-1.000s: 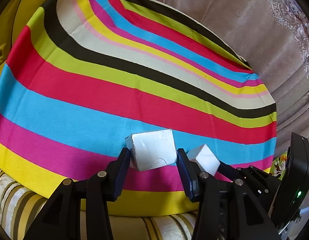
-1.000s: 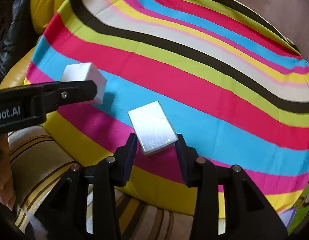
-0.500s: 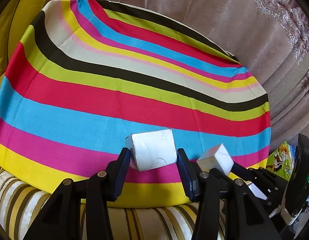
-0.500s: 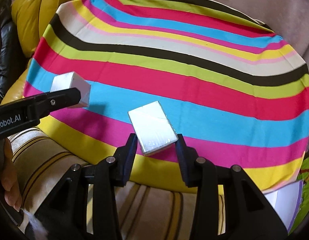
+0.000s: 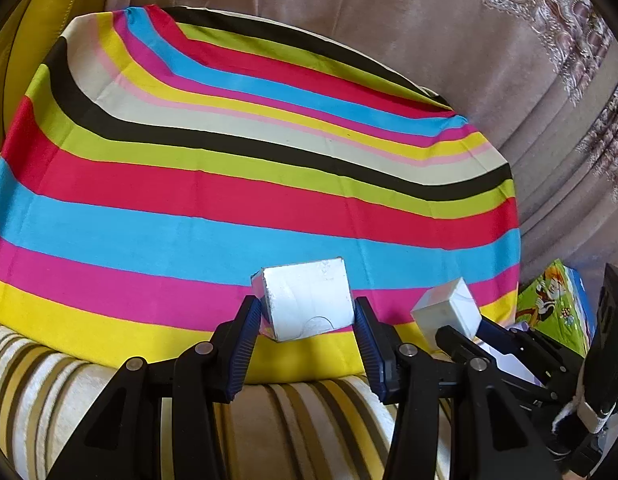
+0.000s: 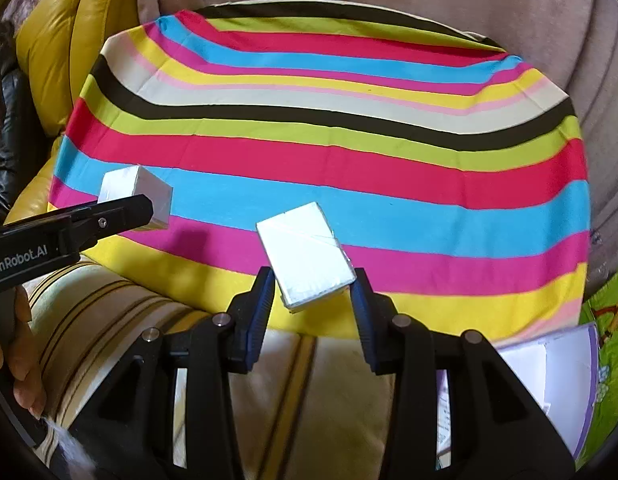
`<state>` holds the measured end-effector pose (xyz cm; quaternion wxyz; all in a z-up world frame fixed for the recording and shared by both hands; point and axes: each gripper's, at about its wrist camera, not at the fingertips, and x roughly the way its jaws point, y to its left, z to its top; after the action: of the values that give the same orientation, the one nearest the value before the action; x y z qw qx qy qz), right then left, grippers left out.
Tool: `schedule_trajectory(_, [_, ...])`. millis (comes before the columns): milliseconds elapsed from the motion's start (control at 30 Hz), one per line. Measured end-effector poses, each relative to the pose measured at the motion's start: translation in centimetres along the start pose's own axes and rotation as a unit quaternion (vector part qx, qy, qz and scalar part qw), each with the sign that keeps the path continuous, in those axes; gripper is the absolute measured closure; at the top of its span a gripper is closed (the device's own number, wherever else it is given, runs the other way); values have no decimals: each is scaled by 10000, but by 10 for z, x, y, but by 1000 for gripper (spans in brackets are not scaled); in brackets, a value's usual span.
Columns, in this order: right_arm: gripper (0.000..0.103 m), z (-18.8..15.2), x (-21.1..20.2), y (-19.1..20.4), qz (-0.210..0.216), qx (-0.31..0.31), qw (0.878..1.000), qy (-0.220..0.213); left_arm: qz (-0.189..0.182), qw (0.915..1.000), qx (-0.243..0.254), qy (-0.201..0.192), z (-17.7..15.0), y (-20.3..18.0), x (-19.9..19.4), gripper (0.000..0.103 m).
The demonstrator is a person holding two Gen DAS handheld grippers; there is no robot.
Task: Organize rigid objects
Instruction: 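Grasp the other white cube with the right gripper while the left holds its cube, then drop both white cubes into the purple-rimmed box, opening both grippers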
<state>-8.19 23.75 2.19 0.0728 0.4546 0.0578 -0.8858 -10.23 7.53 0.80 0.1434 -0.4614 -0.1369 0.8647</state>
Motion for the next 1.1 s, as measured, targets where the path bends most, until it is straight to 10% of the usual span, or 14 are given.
schedule_trajectory(1100, [60,-102,-87,-129,-853,1334,9874,-41,-906,9855,1265,681,-64,-136,4,55])
